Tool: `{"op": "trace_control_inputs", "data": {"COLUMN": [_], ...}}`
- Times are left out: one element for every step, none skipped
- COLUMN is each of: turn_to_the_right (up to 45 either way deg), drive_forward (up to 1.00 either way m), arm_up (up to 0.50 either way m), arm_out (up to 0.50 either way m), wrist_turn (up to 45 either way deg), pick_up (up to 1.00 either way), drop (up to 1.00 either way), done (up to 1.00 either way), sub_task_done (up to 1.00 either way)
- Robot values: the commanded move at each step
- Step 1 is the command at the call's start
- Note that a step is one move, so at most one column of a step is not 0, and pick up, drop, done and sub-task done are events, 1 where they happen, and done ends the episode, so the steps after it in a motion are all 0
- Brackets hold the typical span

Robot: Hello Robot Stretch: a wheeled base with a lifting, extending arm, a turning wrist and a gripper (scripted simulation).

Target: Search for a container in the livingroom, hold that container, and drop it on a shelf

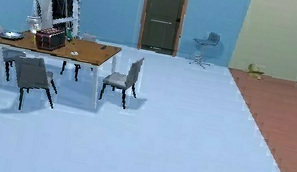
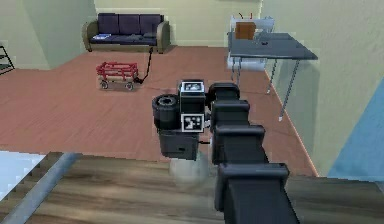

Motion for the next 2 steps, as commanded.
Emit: {"op": "trace_control_inputs", "data": {"turn_to_the_right": [0.0,0.0], "drive_forward": [0.00,0.00], "arm_up": [0.00,0.00], "arm_out": [-0.08,0.00], "wrist_turn": [0.0,0.0], "pick_up": [0.00,0.00], "drop": [0.00,0.00], "done": [0.00,1.00], "sub_task_done": [0.00,0.00]}}
